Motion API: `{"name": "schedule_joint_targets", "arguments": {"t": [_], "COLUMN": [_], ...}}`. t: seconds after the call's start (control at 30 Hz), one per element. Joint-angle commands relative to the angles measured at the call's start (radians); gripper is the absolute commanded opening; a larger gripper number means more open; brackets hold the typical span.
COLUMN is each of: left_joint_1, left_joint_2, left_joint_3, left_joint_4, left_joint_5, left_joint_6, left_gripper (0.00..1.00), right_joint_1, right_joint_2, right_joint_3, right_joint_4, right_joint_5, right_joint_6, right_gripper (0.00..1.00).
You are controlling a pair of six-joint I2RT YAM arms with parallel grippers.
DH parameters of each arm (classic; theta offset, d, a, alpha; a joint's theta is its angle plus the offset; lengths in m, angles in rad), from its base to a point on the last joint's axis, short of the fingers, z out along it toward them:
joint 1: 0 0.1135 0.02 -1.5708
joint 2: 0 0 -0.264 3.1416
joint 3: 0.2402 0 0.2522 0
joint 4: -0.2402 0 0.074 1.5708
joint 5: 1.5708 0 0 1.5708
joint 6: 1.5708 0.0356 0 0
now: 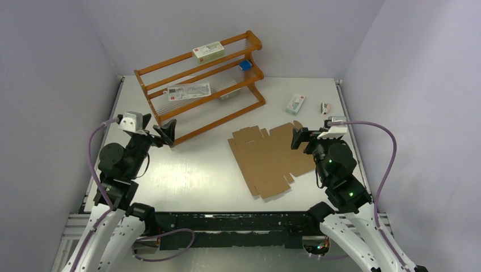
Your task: Fold the paper box
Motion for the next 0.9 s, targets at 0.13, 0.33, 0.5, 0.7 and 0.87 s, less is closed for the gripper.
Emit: {"name": "schedule_joint_targets", "arguments": {"t": [0.13,0.33,0.5,0.7,0.87], "left_joint_1": [0.009,0.010,0.008,-0.011,-0.163], "left_joint_2": [-0.004,0.035,0.137,0.279,0.398], "left_joint_3": [-0.004,0.011,0.058,0.094,0.111], "left_joint_4": [0.041,0.042,-0.011,-0.074,-0.108], "left_joint_5": [0.029,0.065,0.140,0.199,0.100], "left_joint_6": [-0.008,-0.046,-0.111,-0.183,-0.209], "left_gripper": [0.97,0.97,0.97,0.97,0.97], "right_joint_1": [0.007,0.008,0.008,0.008,0.008], "right_joint_2": [0.004,0.004,0.037,0.094,0.138], "right_joint_3": [0.026,0.029,0.052,0.038,-0.004], "right_joint_4": [0.000,-0.004,-0.026,-0.005,0.048], "right_joint_5": [-0.010,0.005,-0.009,-0.103,-0.176], "right_joint_6": [0.000,0.030,0.069,0.136,0.149], "right_gripper": [1.00,1.00,1.00,1.00,1.00]}}
